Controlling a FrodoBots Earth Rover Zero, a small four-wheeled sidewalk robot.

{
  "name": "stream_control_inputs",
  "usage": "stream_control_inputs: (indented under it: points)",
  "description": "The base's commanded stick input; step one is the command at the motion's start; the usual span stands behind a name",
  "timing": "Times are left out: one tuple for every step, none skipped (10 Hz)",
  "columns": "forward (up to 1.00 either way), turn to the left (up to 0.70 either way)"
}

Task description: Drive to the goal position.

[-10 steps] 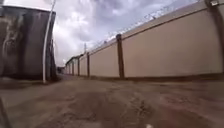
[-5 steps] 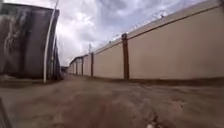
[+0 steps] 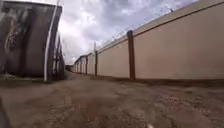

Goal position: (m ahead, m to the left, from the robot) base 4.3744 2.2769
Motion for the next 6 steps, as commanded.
stream_control_inputs:
  points:
    - [0.7,0.22]
    - [0.7,0.18]
    - [0.7,0.03]
    - [0.7,0.0]
    - [0.7,0.0]
    - [0.7,0.28]
